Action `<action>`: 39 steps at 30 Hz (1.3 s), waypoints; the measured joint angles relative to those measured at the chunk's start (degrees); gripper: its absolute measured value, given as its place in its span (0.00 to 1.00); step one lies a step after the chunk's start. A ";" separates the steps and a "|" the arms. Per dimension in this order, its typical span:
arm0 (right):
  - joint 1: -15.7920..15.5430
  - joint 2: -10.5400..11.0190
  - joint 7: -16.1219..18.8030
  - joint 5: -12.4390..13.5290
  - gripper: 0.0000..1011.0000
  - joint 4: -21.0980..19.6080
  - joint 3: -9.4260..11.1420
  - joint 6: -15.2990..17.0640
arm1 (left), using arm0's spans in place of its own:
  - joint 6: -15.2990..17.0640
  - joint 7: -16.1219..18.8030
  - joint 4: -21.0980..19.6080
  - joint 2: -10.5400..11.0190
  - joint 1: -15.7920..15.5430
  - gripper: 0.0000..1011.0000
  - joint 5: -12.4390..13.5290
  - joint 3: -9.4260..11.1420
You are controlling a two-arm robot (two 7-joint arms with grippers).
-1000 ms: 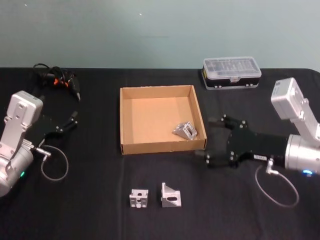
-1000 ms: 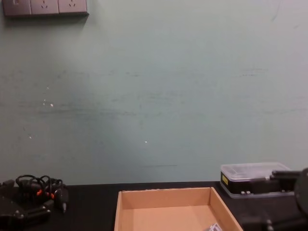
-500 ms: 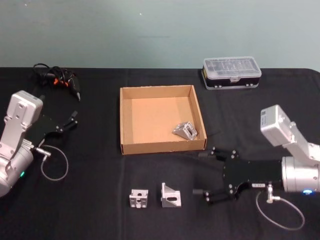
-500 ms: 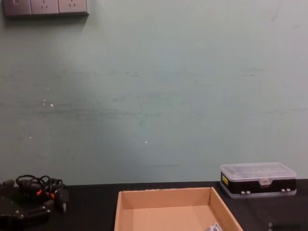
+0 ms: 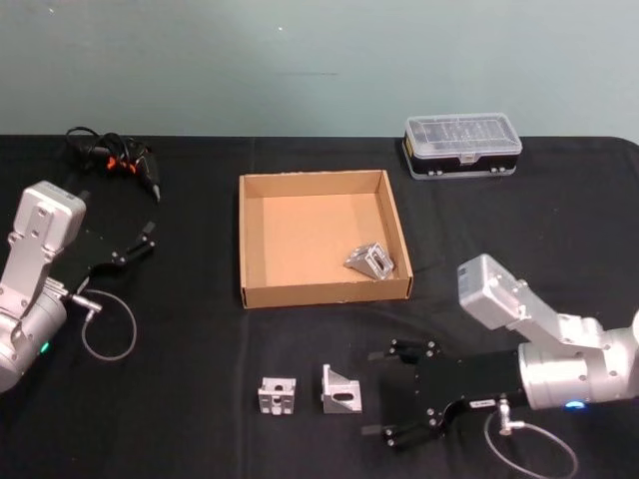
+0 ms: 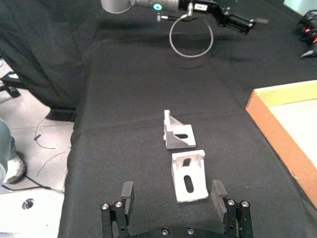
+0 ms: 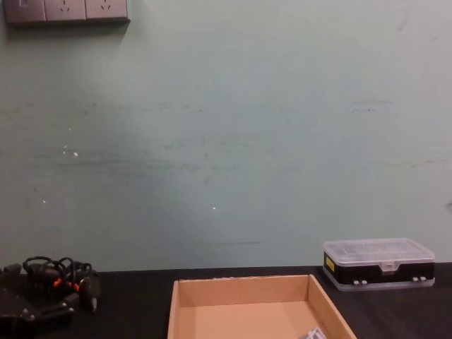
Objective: Use one hand to pick up the angle iron from the table and place it into the box.
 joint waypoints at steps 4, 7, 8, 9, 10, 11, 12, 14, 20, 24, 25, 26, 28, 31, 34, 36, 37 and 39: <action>1.12 -1.06 0.03 -0.66 0.99 1.23 -1.43 0.17 | 0.00 0.00 0.00 0.00 0.00 1.00 0.00 0.00; 1.96 -1.89 -0.02 -1.01 0.99 2.07 -2.38 0.30 | 0.00 0.00 0.00 0.00 0.00 1.00 0.00 0.00; 2.38 -2.33 -0.19 -1.10 0.99 2.54 -2.75 0.34 | 0.00 0.00 0.00 0.00 0.00 1.00 0.00 0.00; 2.77 -2.74 -0.31 -1.20 0.99 3.09 -3.11 0.36 | 0.00 0.00 0.00 0.00 0.00 1.00 0.00 0.00; 2.97 -2.96 -0.38 -1.25 0.99 3.37 -3.27 0.37 | 0.00 0.00 0.00 0.00 0.00 1.00 0.00 0.00; 2.97 -2.96 -0.38 -1.25 0.99 3.37 -3.27 0.37 | 0.00 0.00 0.00 0.00 0.00 1.00 0.00 0.00; 3.41 -3.45 -0.63 -1.32 0.99 4.00 -3.63 0.37 | 0.00 0.00 0.00 0.00 0.00 1.00 0.00 0.00; 4.06 -4.15 -0.91 -1.32 0.99 5.02 -4.06 0.37 | 0.00 0.00 0.00 0.00 0.00 1.00 0.00 0.00; 5.49 -5.68 -1.32 -1.31 0.99 7.39 -5.14 0.15 | 0.00 0.00 0.00 0.00 0.00 1.00 0.00 0.00; 6.91 -7.15 -1.65 -1.47 0.99 9.62 -6.24 -0.09 | 0.00 0.00 0.00 0.00 0.00 1.00 0.00 0.00; 7.14 -7.37 -1.67 -1.50 0.99 9.94 -6.42 -0.09 | 0.00 0.00 0.00 0.00 0.00 1.00 0.00 0.00; 7.59 -7.78 -1.71 -1.60 0.99 10.45 -6.77 -0.09 | 0.00 0.00 0.00 0.00 0.00 1.00 0.00 0.00; 7.96 -8.13 -1.72 -1.74 0.99 10.80 -7.12 -0.09 | 0.00 0.00 0.00 0.00 0.00 1.00 0.00 0.00; 8.51 -8.65 -1.81 -1.88 0.99 11.19 -7.69 -0.09 | 0.00 0.00 0.00 0.00 0.00 1.00 0.00 0.00; 8.91 -9.04 -1.86 -1.91 0.99 11.44 -8.19 -0.12 | 0.00 0.00 0.00 0.00 0.00 1.00 0.00 0.00; 9.09 -9.17 -1.87 -1.91 0.99 11.54 -8.39 -0.14 | 0.00 0.00 0.00 0.00 0.00 1.00 0.00 0.00; 9.22 -9.30 -1.86 -1.91 0.99 11.66 -8.57 -0.15 | 0.00 0.00 0.00 0.00 0.00 1.00 0.00 0.00; 9.35 -9.39 -1.86 -1.91 0.99 11.78 -8.71 -0.16 | 0.00 0.00 0.00 0.00 0.00 1.00 0.00 0.00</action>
